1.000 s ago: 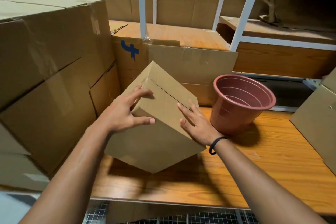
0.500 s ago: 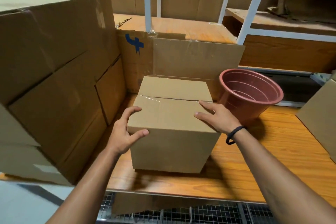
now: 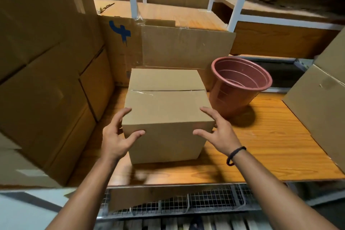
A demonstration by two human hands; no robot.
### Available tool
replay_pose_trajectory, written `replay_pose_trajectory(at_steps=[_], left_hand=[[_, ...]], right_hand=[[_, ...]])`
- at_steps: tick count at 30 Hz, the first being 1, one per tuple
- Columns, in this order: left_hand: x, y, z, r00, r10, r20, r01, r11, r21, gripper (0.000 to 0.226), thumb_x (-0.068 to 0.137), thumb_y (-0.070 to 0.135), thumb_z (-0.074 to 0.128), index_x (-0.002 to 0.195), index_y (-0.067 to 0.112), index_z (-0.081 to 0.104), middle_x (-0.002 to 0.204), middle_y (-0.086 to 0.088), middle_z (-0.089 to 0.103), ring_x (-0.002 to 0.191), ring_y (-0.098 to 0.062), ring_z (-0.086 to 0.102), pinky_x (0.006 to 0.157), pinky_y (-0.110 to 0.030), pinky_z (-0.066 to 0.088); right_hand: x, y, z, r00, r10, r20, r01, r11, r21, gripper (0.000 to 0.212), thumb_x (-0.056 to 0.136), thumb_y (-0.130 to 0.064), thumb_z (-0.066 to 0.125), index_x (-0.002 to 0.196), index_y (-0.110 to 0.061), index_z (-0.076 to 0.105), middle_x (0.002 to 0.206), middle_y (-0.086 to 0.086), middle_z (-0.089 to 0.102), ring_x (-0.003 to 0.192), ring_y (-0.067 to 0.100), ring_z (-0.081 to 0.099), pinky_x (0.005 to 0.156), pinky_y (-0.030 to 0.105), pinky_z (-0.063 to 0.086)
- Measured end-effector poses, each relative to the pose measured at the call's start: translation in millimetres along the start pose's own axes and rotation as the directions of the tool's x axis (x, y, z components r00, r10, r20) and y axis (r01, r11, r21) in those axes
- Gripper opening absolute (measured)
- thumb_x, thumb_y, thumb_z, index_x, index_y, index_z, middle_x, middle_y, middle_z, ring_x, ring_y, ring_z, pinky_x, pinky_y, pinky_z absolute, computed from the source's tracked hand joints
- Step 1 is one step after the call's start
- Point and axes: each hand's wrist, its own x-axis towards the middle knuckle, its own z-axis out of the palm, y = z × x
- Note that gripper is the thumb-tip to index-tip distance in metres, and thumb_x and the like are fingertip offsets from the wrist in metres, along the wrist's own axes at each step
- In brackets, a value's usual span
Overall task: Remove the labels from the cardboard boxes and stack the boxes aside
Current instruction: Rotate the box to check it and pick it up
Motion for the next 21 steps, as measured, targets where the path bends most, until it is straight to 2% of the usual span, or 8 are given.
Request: replay_pose_trajectory(at_steps=[3,8,11,13,14,17,21], left_hand=[[0.9,14.5,8.7,0.999,0.041,0.005,-0.041,0.999,-0.003,0.068,0.066,0.053,0.078,0.126,0.058,0.046,0.124,0.038,0.054,0.118,0.005,0.054,0.093,-0.014,0.049],[-14.7,40.6,31.3,0.997,0.071,0.027,-0.070,0.997,-0.013,0.068,0.062,0.052,0.078,0.122,0.063,0.047,0.114,0.042,0.057,0.101,0.010,0.060,0.079,-0.014,0.054],[-33.1,58.1,54.9,0.994,0.097,0.051,-0.097,0.995,-0.014,0.070,0.064,0.052,0.079,0.126,0.058,0.046,0.117,0.027,0.063,0.102,0.001,0.064,0.077,-0.016,0.056],[-48.2,75.2,75.5,0.990,0.117,0.076,-0.117,0.993,-0.009,0.071,0.065,0.051,0.079,0.128,0.057,0.045,0.118,0.009,0.066,0.101,-0.005,0.066,0.077,-0.016,0.056],[-56.6,86.3,86.9,0.987,0.133,0.090,-0.133,0.991,-0.008,0.071,0.065,0.050,0.079,0.128,0.056,0.045,0.116,0.011,0.066,0.100,-0.003,0.066,0.076,-0.015,0.055],[-82.7,121.0,126.1,0.978,0.167,0.124,-0.166,0.986,-0.023,0.071,0.066,0.050,0.078,0.130,0.048,0.049,0.114,0.034,0.060,0.098,0.006,0.064,0.073,-0.014,0.055],[-114.2,170.7,184.5,0.968,0.211,0.137,-0.205,0.977,-0.054,0.075,0.066,0.054,0.078,0.133,0.037,0.050,0.120,0.037,0.055,0.097,-0.015,0.068,0.074,-0.029,0.060]], right_hand=[[-4.7,1.0,-8.3,0.995,0.011,-0.094,-0.013,1.000,-0.024,0.066,0.072,-0.034,0.083,0.129,-0.037,0.051,0.127,-0.025,0.049,0.119,-0.009,0.042,0.105,0.026,0.042],[-37.9,13.5,-38.2,0.992,-0.009,-0.127,0.007,1.000,-0.019,0.065,0.068,-0.037,0.082,0.125,-0.040,0.051,0.121,-0.036,0.046,0.115,-0.018,0.042,0.098,0.011,0.039],[-65.7,26.7,-64.7,0.989,-0.010,-0.148,0.008,1.000,-0.011,0.065,0.066,-0.044,0.078,0.125,-0.040,0.051,0.122,-0.038,0.045,0.114,-0.025,0.039,0.093,0.001,0.035],[-90.7,41.1,-86.5,0.986,0.003,-0.168,-0.003,1.000,-0.005,0.065,0.067,-0.040,0.080,0.126,-0.039,0.052,0.123,-0.036,0.045,0.116,-0.021,0.040,0.094,0.003,0.036],[-105.2,48.7,-98.6,0.984,0.012,-0.177,-0.012,1.000,0.001,0.066,0.067,-0.037,0.081,0.126,-0.038,0.052,0.123,-0.035,0.046,0.117,-0.018,0.040,0.095,0.005,0.037],[-152.6,68.8,-142.0,0.980,0.037,-0.197,-0.036,0.999,0.009,0.068,0.068,-0.036,0.082,0.129,-0.035,0.054,0.124,-0.033,0.046,0.121,-0.010,0.042,0.100,0.011,0.039],[-210.5,90.6,-208.8,0.967,0.044,-0.252,-0.045,0.999,0.000,0.067,0.069,-0.036,0.082,0.129,-0.037,0.054,0.127,-0.030,0.047,0.130,0.002,0.044,0.109,0.033,0.041]])
